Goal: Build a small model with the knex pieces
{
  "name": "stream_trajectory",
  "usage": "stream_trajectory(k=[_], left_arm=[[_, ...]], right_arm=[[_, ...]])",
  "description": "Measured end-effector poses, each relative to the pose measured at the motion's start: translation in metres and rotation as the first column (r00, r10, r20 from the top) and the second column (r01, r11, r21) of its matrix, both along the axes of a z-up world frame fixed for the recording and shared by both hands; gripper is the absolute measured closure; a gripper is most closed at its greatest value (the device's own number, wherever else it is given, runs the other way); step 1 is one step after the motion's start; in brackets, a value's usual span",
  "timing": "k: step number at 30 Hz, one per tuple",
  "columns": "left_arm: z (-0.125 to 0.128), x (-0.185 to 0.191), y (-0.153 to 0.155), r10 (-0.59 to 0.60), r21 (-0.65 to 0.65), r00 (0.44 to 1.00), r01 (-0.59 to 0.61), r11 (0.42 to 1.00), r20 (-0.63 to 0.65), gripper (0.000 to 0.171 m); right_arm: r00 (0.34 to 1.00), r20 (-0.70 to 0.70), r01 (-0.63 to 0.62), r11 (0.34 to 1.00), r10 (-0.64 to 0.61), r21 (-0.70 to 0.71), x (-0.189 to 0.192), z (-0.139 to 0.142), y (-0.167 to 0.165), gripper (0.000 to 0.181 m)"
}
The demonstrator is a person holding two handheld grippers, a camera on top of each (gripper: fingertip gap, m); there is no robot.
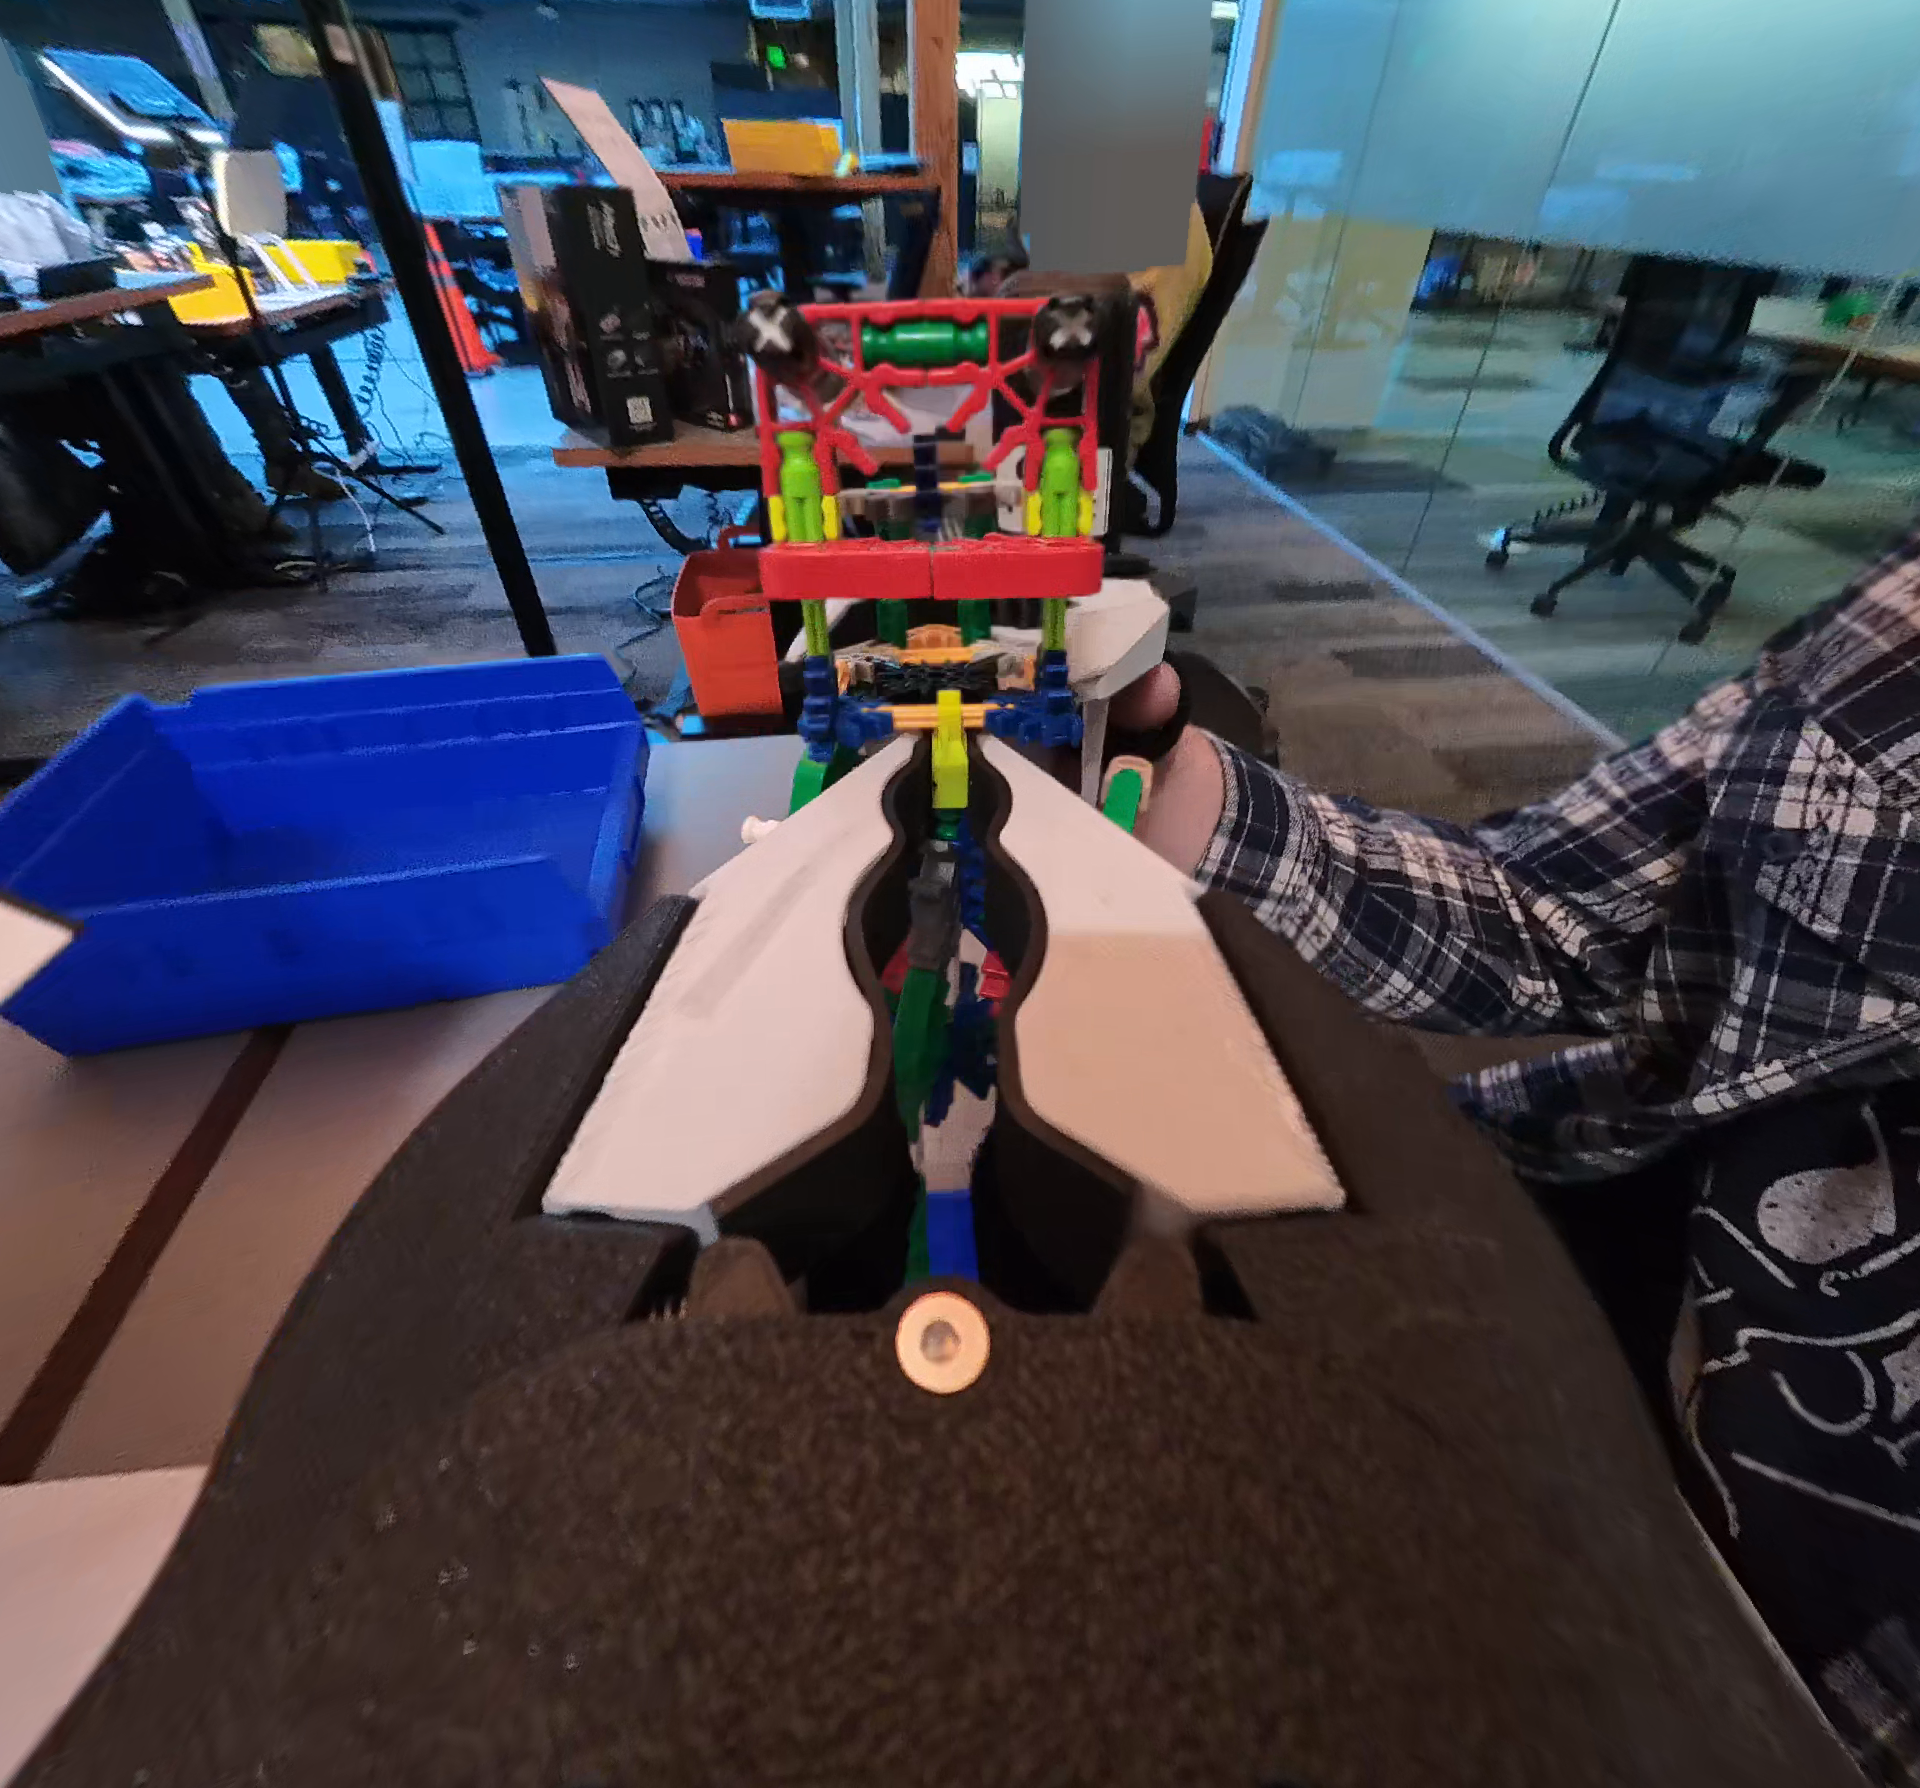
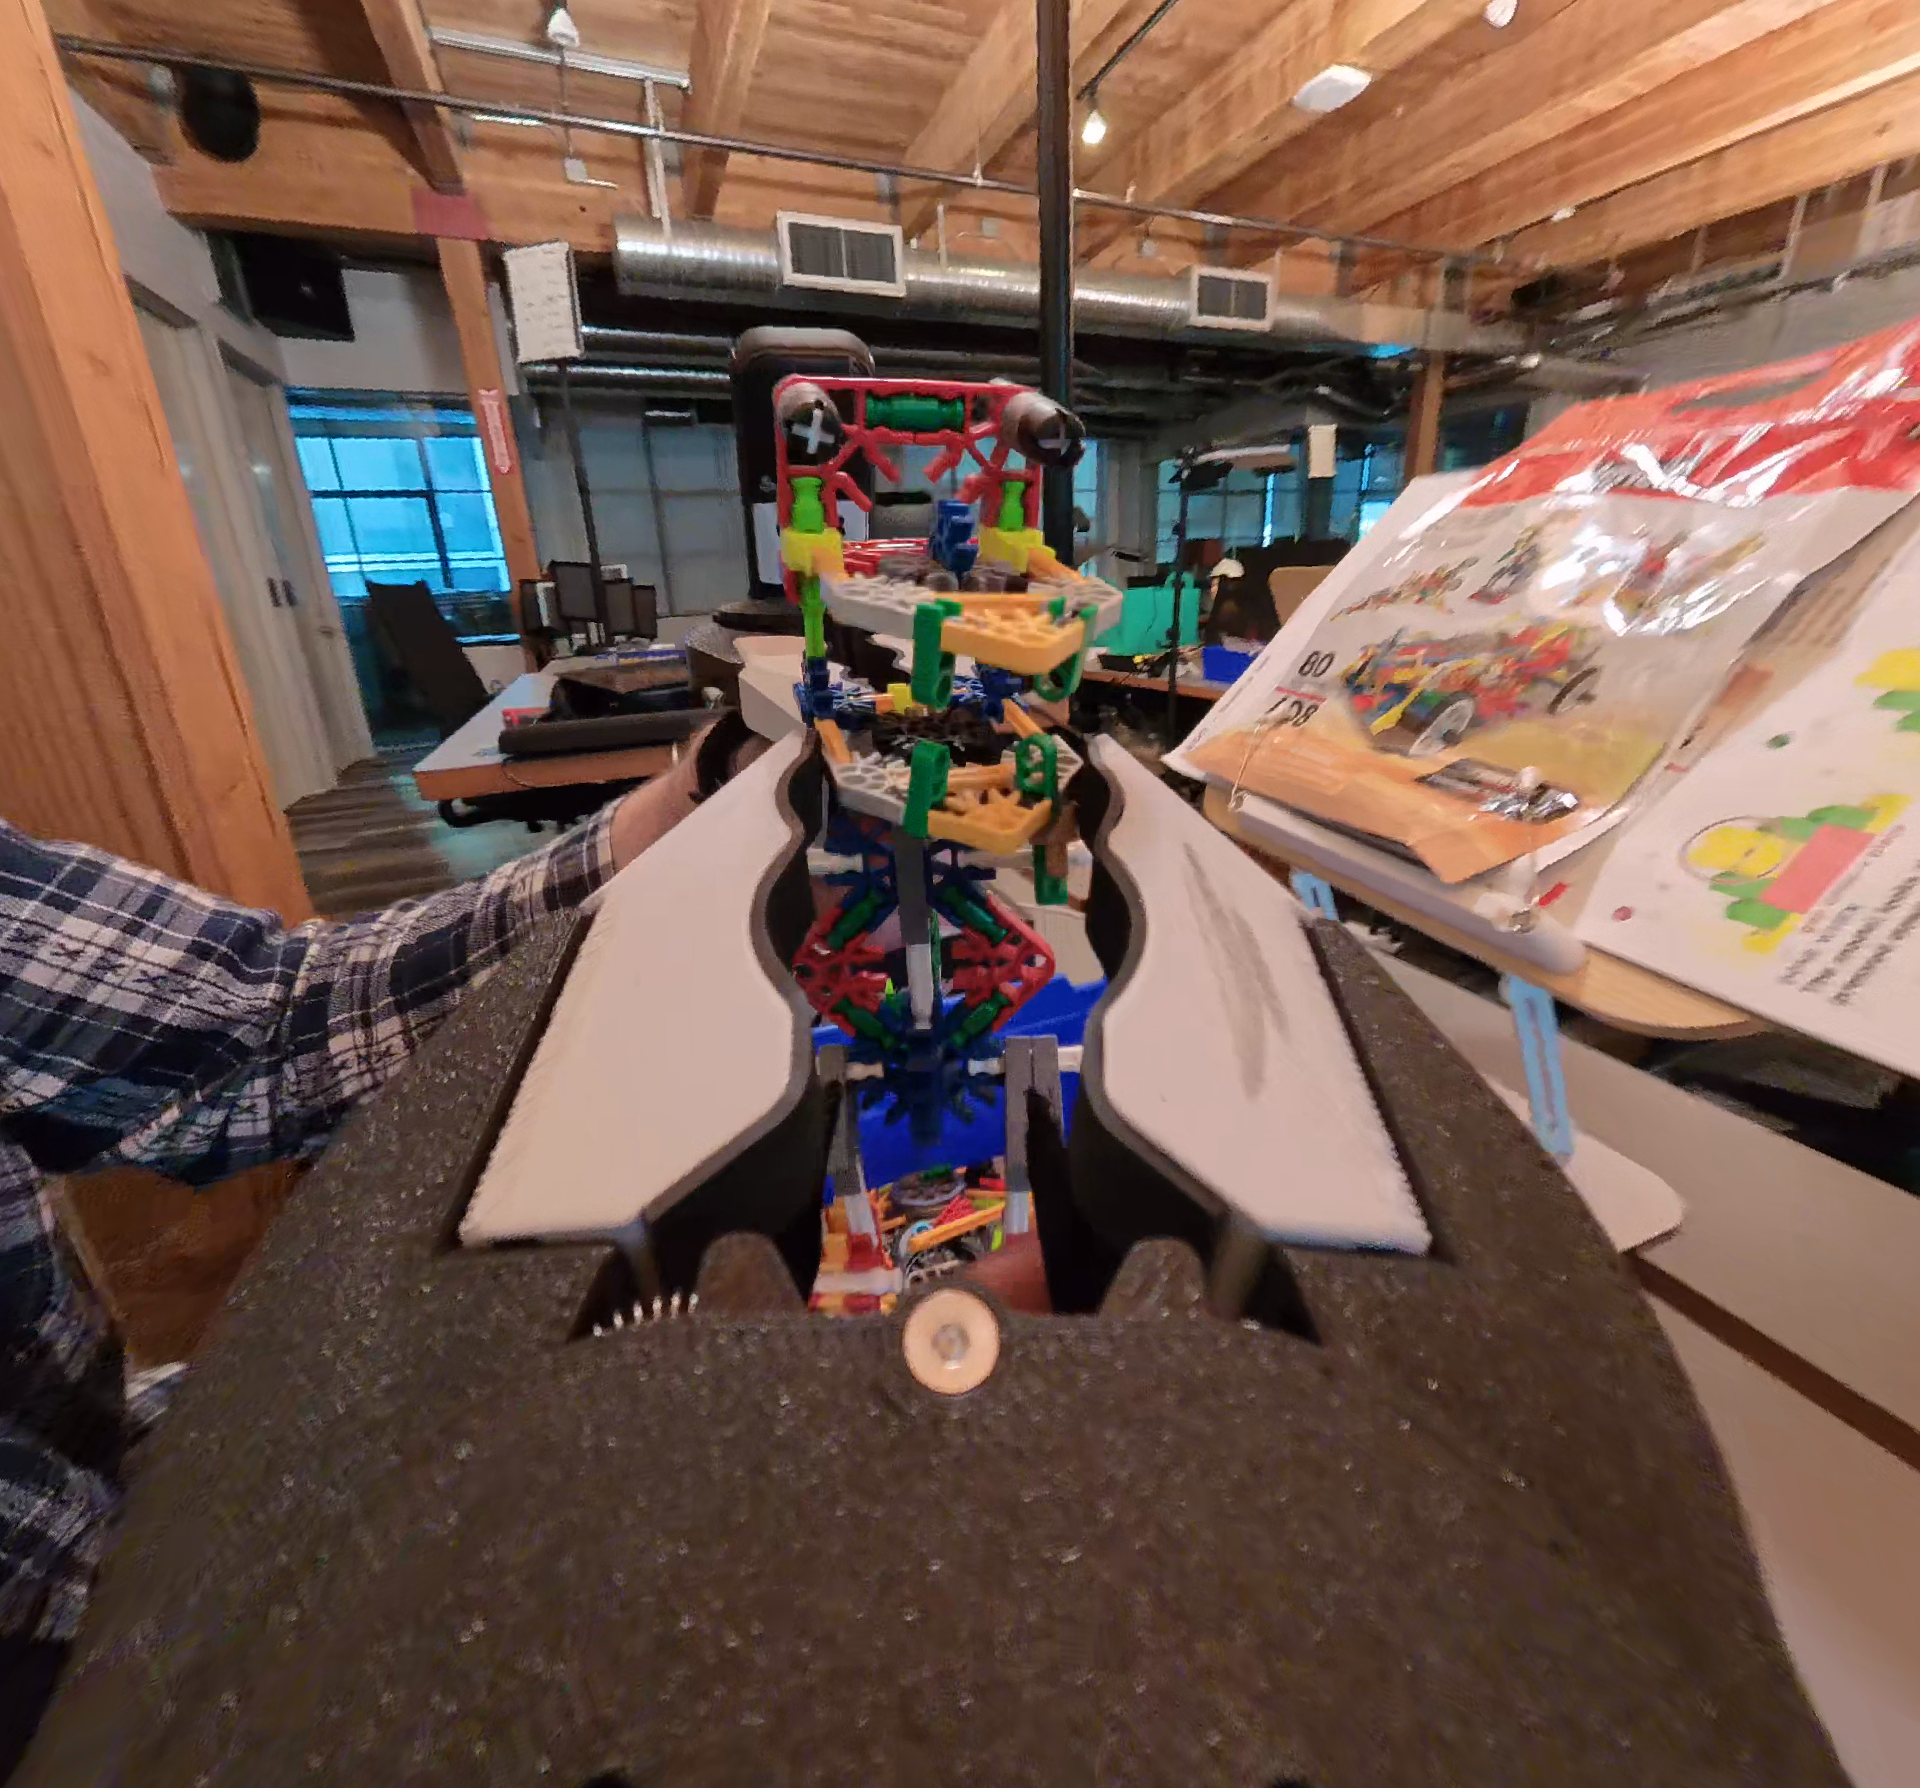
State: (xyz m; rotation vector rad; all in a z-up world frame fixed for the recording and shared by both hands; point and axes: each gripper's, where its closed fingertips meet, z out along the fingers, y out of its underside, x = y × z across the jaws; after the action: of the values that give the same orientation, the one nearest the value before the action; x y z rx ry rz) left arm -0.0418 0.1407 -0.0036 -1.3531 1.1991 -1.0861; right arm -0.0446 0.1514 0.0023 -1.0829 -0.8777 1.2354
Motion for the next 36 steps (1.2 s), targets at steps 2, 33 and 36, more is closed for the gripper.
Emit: stream_trajectory(k=[2, 33, 36], left_arm=[[0.013, 0.014, -0.002, -0.013, 0.029, 0.999, 0.014, 0.999, -0.047, 0.168], [-0.095, 0.144, 0.031, -0.442, -0.180, 0.860, 0.406, 0.896, -0.257, 0.167], [-0.109, 0.145, 0.033, -0.447, -0.197, 0.848, 0.404, 0.893, -0.284, 0.166]], right_arm=[[0.999, -0.019, 0.030, 0.999, -0.030, 0.022, 0.013, 0.014, -0.002, 0.132], [0.789, 0.014, 0.611, 0.784, -0.614, -0.110, 0.152, -0.066, 0.035, 0.130], [0.787, 0.037, 0.616, 0.779, -0.616, -0.119, 0.153, -0.080, 0.038, 0.130]])
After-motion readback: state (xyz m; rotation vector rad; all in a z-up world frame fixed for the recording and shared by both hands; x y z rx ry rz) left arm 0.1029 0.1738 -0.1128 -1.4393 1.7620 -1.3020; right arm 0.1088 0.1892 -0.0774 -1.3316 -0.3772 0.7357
